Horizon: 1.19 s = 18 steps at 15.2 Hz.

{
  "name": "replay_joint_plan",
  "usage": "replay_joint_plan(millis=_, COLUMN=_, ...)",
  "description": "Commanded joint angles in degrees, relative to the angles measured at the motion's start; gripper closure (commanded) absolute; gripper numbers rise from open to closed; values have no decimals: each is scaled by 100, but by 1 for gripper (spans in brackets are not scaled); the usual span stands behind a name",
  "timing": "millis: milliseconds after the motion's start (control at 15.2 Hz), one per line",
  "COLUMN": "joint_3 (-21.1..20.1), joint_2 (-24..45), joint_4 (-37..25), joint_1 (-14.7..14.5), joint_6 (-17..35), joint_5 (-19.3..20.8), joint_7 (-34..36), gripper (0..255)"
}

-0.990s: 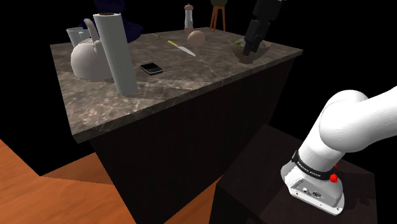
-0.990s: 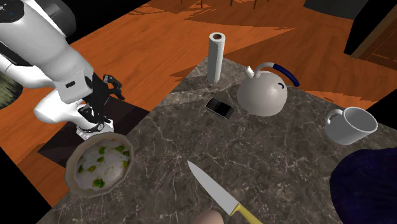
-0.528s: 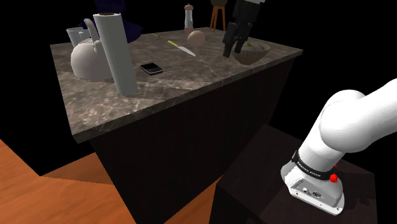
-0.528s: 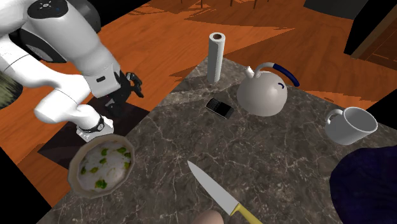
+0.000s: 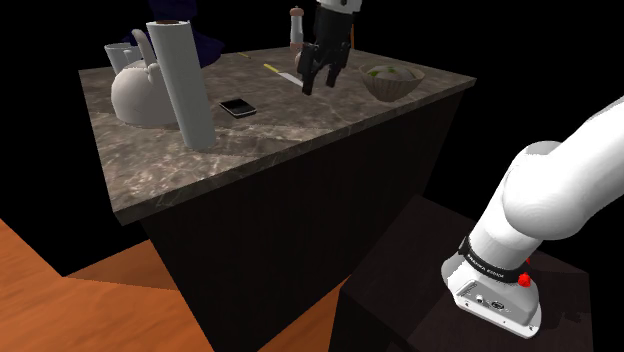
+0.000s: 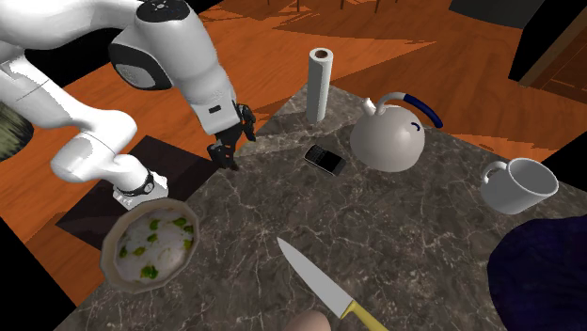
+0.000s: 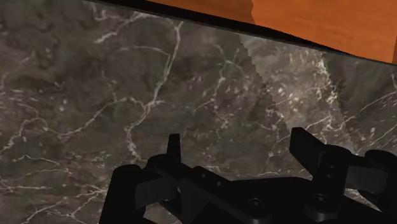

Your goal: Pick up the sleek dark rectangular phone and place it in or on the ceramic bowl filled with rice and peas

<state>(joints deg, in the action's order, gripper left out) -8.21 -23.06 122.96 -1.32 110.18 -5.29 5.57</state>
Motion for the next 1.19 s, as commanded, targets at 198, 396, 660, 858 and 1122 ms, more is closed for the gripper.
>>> replay_joint_plan(millis=198, joint_3=-392, joint_2=1057, joint_4=-887, joint_1=-8, joint_6=248, joint_5=294, joint_7=645, gripper=0)
replay_joint_plan(millis=396, joint_3=-588, joint_2=1711, joint_4=-1501, joint_1=-43, joint_6=301, joint_5=566, joint_7=1049, gripper=0)
replay_joint_plan(millis=660, joint_3=-773, joint_2=2637, joint_4=-2467, joint_1=-167, joint_6=240, joint_5=1013, joint_7=1582, gripper=0)
replay_joint_plan(millis=858, joint_3=-839, joint_2=3382, joint_4=-3330, joint_1=-340, joint_6=83, joint_5=1377, joint_7=1942, gripper=0)
replay_joint_plan(millis=1122, joint_3=-821, joint_2=3559, joint_4=-3328, joint_1=-378, joint_6=253, joint_5=1454, joint_7=2008, gripper=0)
